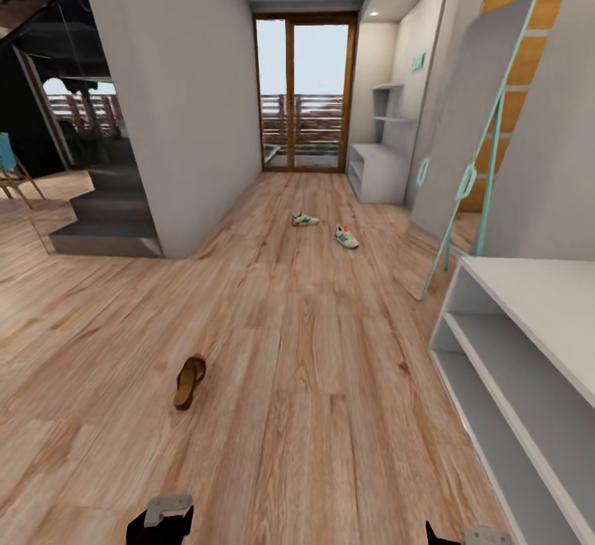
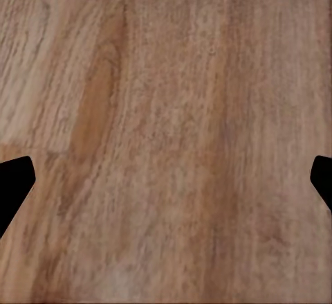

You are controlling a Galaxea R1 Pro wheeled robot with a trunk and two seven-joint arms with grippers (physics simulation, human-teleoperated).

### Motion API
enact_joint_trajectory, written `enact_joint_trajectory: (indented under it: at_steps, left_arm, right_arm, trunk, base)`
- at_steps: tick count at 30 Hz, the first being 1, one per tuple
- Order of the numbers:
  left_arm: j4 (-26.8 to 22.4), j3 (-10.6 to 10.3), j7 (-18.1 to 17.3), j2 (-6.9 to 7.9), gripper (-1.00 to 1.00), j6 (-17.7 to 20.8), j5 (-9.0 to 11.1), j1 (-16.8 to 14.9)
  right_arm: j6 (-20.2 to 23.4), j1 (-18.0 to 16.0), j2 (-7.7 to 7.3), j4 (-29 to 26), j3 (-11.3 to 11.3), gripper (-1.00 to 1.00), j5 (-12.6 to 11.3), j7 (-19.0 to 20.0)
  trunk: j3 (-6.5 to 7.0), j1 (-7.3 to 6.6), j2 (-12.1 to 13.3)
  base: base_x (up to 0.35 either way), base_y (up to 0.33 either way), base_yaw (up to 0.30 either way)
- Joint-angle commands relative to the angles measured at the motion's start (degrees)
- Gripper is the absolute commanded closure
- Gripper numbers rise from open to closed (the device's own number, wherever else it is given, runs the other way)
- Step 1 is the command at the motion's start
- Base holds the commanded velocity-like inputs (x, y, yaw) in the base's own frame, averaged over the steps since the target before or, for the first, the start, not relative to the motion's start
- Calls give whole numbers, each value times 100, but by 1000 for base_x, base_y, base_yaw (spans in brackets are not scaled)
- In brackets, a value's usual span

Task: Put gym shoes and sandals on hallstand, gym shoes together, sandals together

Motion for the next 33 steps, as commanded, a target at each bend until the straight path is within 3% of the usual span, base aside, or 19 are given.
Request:
enact_joint_trajectory:
  at_steps: [1, 20, 33]
  left_arm:
    - [3, -3, -4, 0, -100, -18, 38, -3]
    - [0, -3, -4, 0, -100, -18, 41, -3]
    - [0, -3, -4, 0, -100, -23, 39, -3]
  right_arm:
    - [-18, -3, 1, 4, -9, -100, 7, 3]
    - [-18, -3, 5, 4, -9, -100, 7, 3]
    - [-22, -3, 9, -3, -9, -100, 7, -1]
  trunk:
    - [-5, 2, -2]
    - [-5, 2, -2]
    - [-5, 2, -2]
  base:
    - [340, 0, 0]
    - [340, 0, -1]
    - [340, 0, -131]
